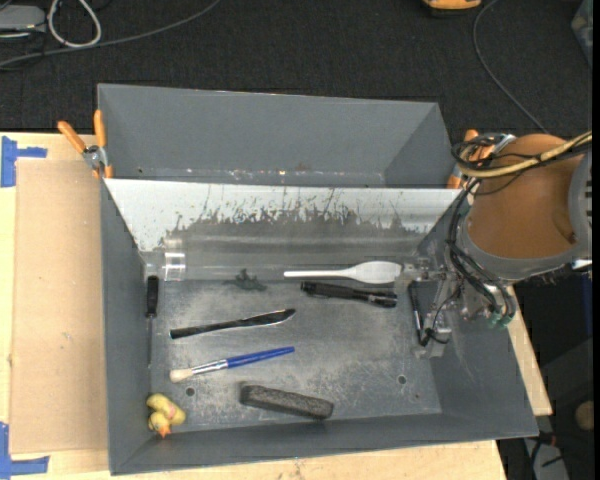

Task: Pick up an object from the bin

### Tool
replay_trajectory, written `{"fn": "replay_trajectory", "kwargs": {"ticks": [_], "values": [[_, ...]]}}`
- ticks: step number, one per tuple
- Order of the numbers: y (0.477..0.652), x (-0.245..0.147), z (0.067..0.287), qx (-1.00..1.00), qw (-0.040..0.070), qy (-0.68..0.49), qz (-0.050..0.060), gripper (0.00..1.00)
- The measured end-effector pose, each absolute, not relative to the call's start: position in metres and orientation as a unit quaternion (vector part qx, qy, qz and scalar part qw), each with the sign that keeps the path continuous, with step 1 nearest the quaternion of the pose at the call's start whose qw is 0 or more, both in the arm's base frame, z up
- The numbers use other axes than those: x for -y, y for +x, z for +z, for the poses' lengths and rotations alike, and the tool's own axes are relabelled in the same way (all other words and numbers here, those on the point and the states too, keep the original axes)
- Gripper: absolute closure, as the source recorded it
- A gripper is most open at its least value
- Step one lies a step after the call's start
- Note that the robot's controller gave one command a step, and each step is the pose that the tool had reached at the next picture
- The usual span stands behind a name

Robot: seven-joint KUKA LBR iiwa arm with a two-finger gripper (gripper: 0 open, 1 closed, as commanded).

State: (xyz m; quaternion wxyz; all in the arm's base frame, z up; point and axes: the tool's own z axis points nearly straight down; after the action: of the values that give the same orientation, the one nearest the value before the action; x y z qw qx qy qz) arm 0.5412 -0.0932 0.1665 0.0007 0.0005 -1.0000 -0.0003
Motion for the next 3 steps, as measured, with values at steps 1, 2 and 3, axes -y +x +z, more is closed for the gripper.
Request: {"fn": "replay_trajectory", "kwargs": {"ticks": [1,2,3], "values": [[0.616,0.086,0.078,1.000,-0.003,0.008,0.000,0.00],[0.622,0.074,0.109,1.000,-0.003,0.023,0.000,0.00],[0.622,0.072,0.134,1.000,-0.004,0.019,0.000,0.00]]}}
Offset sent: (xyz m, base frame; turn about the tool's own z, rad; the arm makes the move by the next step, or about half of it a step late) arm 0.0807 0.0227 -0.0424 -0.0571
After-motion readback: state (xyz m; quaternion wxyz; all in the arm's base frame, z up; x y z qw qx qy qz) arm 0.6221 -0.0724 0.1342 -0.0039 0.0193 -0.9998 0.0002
